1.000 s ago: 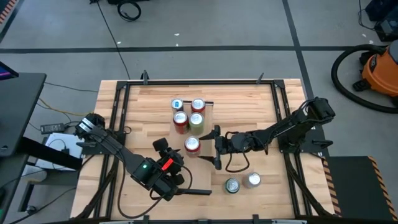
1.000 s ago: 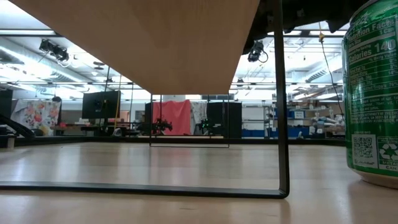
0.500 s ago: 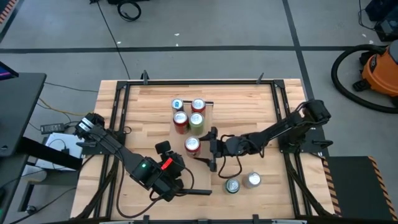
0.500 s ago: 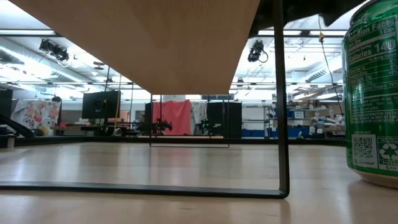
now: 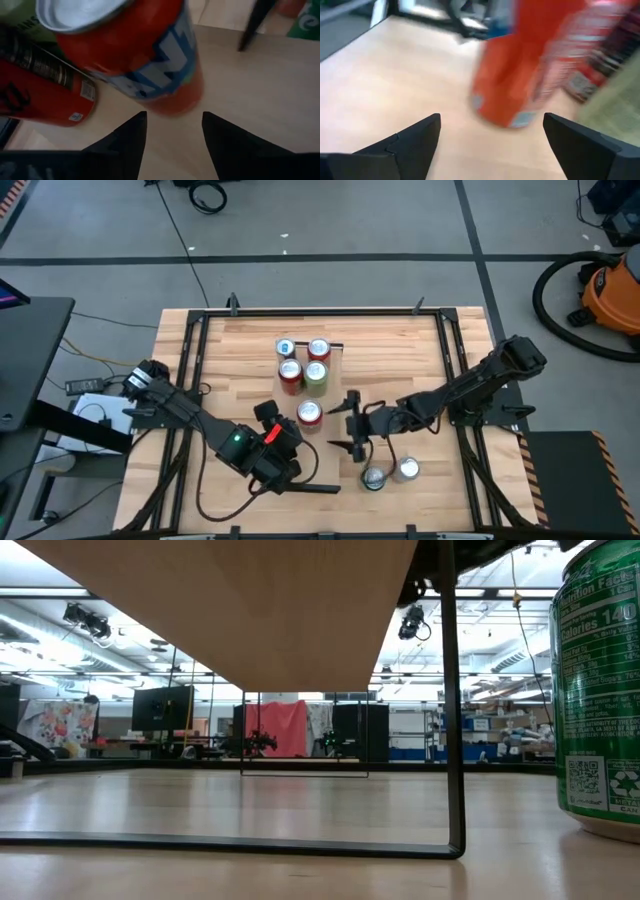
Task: Place canned beverage on shelf
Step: Put the red soda can on the shelf
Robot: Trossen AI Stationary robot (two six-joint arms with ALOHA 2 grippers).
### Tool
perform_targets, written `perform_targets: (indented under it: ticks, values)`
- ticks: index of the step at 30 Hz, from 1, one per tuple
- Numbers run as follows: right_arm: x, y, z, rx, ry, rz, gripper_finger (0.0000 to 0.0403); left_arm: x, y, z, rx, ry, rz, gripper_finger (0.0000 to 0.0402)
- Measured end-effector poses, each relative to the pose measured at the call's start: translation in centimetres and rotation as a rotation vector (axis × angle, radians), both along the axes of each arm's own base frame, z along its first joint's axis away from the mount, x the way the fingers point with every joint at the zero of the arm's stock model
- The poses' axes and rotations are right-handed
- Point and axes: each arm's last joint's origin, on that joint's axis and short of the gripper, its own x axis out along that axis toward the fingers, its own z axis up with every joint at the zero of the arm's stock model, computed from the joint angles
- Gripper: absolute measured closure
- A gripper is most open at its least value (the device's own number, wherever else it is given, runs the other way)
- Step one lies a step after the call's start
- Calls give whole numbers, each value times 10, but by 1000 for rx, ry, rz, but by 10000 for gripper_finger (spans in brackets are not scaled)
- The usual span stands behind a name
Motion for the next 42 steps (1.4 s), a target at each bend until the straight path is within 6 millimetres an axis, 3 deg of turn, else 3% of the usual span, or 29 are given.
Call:
perform_targets:
  ticks: [8,14,23,33,42]
  values:
    - [-5,11,1,-208,-12,31,112,4,-3,0,-116,-15,7,198]
    - [-1,6,3,-93,-30,40,156,7,-2,1,-140,-59,35,198]
    - [2,-4,0,-85,-2,69,154,5,-2,0,-123,-41,31,198]
    - [-10,-7,-17,-60,-154,84,158,4,-5,0,-201,-66,84,186]
    - [-7,-11,-14,40,-187,98,158,10,2,2,-273,-75,131,172]
